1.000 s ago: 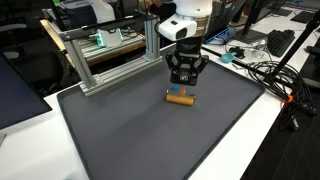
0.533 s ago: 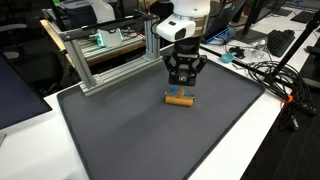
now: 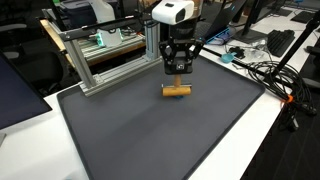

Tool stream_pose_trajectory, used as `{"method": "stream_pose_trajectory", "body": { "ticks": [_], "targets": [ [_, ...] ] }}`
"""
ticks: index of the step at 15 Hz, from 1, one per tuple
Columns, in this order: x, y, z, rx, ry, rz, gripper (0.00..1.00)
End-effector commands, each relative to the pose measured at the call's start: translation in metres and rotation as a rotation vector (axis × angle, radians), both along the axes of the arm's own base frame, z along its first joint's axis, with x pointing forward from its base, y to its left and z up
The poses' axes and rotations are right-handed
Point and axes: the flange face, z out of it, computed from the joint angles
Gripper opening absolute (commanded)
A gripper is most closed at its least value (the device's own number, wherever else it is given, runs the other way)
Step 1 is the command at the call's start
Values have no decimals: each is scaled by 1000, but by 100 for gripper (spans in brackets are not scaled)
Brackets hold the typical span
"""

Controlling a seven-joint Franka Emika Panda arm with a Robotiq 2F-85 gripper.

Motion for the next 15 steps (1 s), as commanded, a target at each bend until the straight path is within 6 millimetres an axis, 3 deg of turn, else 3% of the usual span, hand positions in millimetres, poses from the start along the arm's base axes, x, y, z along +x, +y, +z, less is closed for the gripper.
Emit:
{"method": "stream_pose_trajectory", "body": {
  "ticks": [1, 9, 13, 14, 15],
  "targets": [
    [-23, 19, 18, -19, 6, 169, 22],
    [-42, 73, 14, -143, -93, 574, 22],
    [-48, 78, 5, -109, -90, 657, 22],
    [-38, 81, -4, -112, -62, 622, 22],
    [-39, 81, -6, -111, -60, 625, 47]
  ]
}}
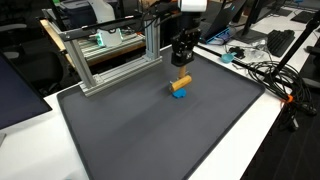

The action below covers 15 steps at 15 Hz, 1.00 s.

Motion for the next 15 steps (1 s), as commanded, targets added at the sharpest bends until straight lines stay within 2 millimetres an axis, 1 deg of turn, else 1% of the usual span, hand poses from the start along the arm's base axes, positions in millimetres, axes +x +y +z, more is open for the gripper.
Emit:
{"method": "stream_pose_trajectory", "body": {
  "ticks": [1, 3, 4, 9, 12, 15],
  "targets": [
    [0, 0, -2, 0, 4, 0, 47],
    [0, 0, -4, 0, 8, -1, 47],
    [0, 0, -4, 0, 9, -1, 22],
    [6, -7, -13, 8, -20, 10, 22],
    [9, -7, -15, 7, -60, 28, 22],
    [12, -6, -19, 2, -61, 51, 22]
  ]
}}
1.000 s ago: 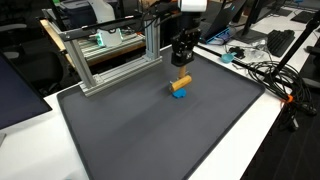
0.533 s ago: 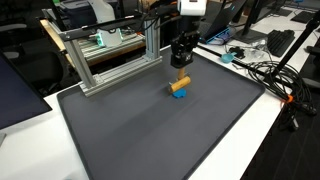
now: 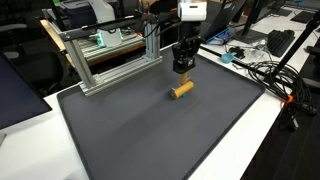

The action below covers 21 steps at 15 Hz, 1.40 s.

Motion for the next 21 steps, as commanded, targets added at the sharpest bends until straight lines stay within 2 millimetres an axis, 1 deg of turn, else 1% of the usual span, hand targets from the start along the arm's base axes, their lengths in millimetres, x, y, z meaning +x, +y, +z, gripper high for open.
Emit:
{"method": "stream_pose_trajectory", "body": {
  "ticks": [1, 10, 21],
  "targets": [
    [3, -1, 0, 2, -6, 35, 22],
    [9, -4, -16, 16, 55, 68, 22],
    [27, -5, -32, 35, 160, 78, 22]
  ]
}}
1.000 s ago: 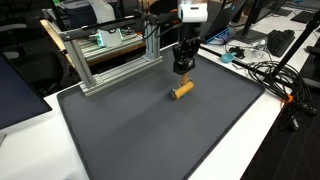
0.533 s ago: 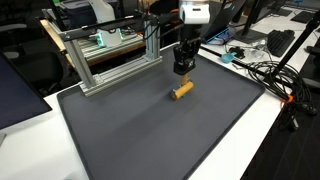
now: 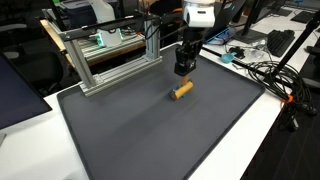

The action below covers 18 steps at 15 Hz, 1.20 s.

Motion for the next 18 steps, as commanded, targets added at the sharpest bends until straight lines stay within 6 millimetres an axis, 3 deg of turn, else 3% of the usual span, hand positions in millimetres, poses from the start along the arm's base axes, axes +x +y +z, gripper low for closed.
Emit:
{"method": "stream_pose_trajectory", "body": {
  "ticks": [1, 18],
  "targets": [
    [6, -2, -30, 35, 84, 21, 22],
    [25, -3, -43, 34, 211, 42, 22]
  ]
}}
